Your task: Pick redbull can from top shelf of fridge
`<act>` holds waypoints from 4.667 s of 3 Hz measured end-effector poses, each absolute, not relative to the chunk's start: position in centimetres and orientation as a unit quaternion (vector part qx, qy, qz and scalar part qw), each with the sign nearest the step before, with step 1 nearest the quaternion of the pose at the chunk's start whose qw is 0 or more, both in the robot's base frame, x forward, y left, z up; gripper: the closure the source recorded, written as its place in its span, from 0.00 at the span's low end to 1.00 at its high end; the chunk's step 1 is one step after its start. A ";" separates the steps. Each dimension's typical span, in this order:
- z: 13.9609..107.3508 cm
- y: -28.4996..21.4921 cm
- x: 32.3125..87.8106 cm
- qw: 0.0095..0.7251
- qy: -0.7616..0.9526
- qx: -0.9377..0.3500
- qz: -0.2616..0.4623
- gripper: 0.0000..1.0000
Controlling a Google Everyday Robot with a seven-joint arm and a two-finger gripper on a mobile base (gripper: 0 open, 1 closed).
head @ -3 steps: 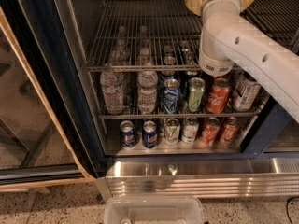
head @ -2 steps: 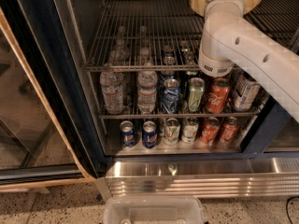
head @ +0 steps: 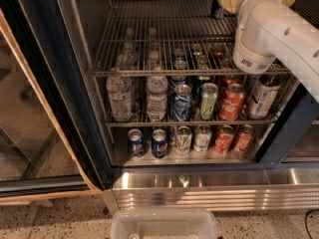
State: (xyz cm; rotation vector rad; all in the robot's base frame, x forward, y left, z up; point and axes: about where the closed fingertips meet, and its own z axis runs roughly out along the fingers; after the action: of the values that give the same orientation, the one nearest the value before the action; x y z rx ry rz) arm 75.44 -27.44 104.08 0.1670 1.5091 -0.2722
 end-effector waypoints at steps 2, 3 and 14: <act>102.9 -29.7 77.6 0.689 0.717 0.076 -0.075 0.00; 102.3 -29.7 77.8 0.680 0.725 0.080 -0.065 0.00; 99.9 -32.7 87.1 0.660 0.737 0.135 -0.059 0.17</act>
Offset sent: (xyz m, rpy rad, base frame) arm 0.0357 -0.0384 -0.0222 0.1207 0.1515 0.0831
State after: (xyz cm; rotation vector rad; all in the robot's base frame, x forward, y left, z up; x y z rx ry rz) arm 87.08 -32.65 99.94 0.3050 1.6669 -0.1336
